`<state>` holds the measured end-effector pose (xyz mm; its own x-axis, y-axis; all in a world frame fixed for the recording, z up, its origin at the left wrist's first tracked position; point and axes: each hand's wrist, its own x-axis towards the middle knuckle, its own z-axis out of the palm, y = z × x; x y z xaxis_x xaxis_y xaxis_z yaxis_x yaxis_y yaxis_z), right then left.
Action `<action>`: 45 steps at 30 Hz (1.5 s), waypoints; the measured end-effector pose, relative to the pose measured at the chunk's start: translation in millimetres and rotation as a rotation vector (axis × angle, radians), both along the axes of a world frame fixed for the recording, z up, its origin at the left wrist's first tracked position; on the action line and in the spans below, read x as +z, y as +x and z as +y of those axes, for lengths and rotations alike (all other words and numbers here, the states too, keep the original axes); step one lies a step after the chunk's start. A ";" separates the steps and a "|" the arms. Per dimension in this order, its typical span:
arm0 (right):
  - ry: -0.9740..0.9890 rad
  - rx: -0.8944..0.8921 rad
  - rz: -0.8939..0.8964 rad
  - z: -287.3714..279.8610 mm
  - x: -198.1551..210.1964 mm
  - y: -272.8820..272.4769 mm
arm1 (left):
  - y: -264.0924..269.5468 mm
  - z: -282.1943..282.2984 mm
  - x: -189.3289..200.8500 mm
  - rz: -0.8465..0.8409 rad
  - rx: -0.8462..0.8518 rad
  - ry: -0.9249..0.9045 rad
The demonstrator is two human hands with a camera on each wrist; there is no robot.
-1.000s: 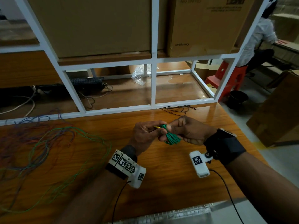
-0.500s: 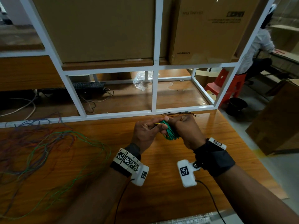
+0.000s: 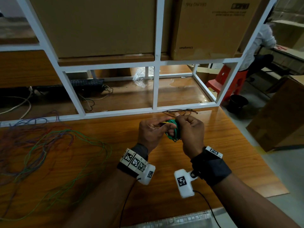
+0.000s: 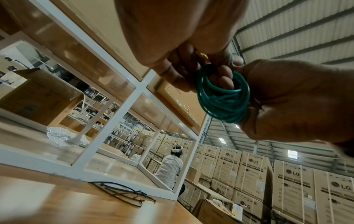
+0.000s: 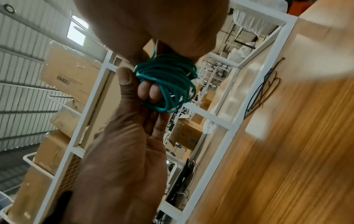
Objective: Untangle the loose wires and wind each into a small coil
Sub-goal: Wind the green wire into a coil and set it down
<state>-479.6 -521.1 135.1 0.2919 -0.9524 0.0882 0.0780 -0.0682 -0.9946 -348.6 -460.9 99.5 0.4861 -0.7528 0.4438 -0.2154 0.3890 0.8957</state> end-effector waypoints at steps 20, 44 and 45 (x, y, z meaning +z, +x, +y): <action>-0.241 0.353 0.415 -8.6 -2.2 -20.7 | 22.9 21.0 -17.9 0.139 -0.007 0.138; -0.754 0.351 0.498 -54.9 -60.0 -55.8 | -2.8 -6.2 -11.5 0.239 -0.266 0.577; -0.784 0.349 0.504 -63.7 -62.5 -58.6 | -7.6 -13.0 -10.3 0.261 -0.251 0.587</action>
